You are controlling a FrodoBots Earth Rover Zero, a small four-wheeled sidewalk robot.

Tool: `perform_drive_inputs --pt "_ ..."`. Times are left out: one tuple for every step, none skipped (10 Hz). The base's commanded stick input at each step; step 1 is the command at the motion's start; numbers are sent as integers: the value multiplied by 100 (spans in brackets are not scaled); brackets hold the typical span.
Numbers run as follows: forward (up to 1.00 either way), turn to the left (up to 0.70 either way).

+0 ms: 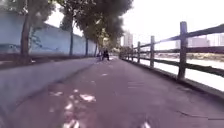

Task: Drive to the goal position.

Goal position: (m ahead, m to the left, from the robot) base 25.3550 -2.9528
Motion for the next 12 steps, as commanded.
perform_drive_inputs --pt "85 0" --pt "85 0" --pt "85 0" --pt "85 0" --pt "85 0" --pt "85 0" --pt "85 0" --pt "85 0" --pt "85 0" --pt "85 0" --pt "85 -10" --pt "85 -31"
